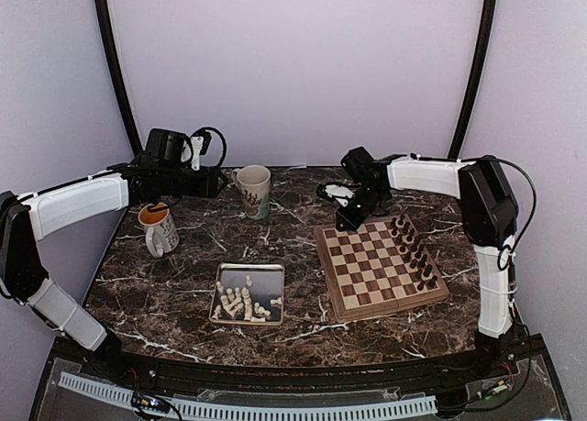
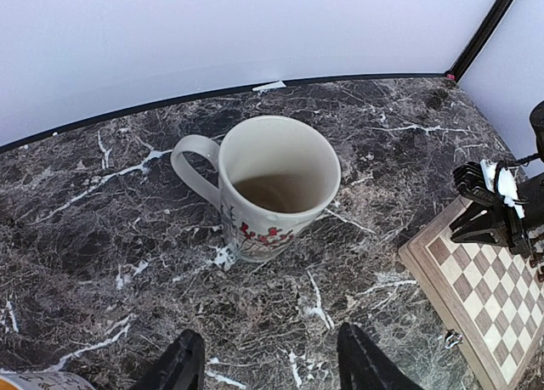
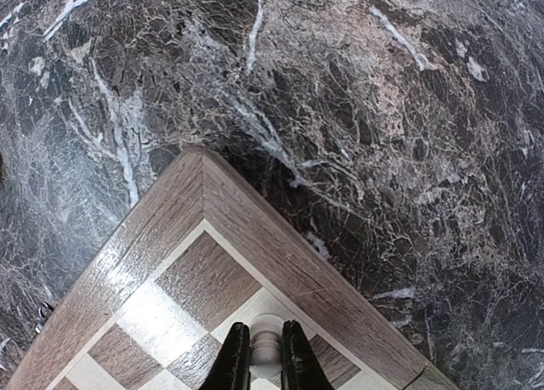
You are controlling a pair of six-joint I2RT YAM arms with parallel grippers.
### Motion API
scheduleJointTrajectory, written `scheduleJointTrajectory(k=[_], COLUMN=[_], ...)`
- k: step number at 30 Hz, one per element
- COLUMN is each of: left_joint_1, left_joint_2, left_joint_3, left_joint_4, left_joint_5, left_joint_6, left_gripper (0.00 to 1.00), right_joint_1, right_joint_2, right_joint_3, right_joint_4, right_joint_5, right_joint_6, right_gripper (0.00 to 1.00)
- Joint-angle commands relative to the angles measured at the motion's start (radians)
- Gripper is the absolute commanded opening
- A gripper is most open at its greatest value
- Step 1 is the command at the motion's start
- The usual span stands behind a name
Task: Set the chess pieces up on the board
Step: Place the pawn on a2, then pick up the pawn from the storage box.
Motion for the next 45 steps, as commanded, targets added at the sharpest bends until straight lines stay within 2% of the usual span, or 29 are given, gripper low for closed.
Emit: scheduleJointTrajectory(k=[1,18,26,28,35,39,45], left_joint_1=[0.0,0.0,0.0,0.0,0.0,-0.007,-0.142], left_joint_2=[-0.024,-0.026,-0.02,-0.017,0.007,0.048,0.177], left_joint_3=[0.027,0.026,0.026,0.025,0.028,0.061,0.266], left_joint_4=[-0.017,-0.017,-0.018,-0.016,-0.018,-0.059,-0.366], left_joint_5=[0.005,0.004,0.004,0.004,0.009,0.019,-0.002], left_joint_6=[0.015,0.016,0.015,0.013,0.016,0.055,0.132], left_gripper=[0.55,0.56,0.56,0.56,0.56,0.52,0.45], right_joint_1=[-0.005,-0.005,-0.005,-0.006,-0.01,-0.024,-0.04], right_joint_2=[0.025,-0.014,-0.029,-0.047,-0.171,-0.324,-0.596], right_joint_3=[0.01,-0.032,-0.01,0.008,0.019,-0.087,-0.424], right_joint_4=[-0.001,-0.002,-0.011,-0.027,-0.063,-0.018,0.131], right_joint_5=[-0.001,-0.003,0.006,0.002,-0.021,-0.075,-0.256], right_joint_6=[0.012,0.011,0.017,0.017,0.007,0.007,-0.023], right_gripper=[0.12,0.12,0.25,0.31,0.36,0.36,0.37])
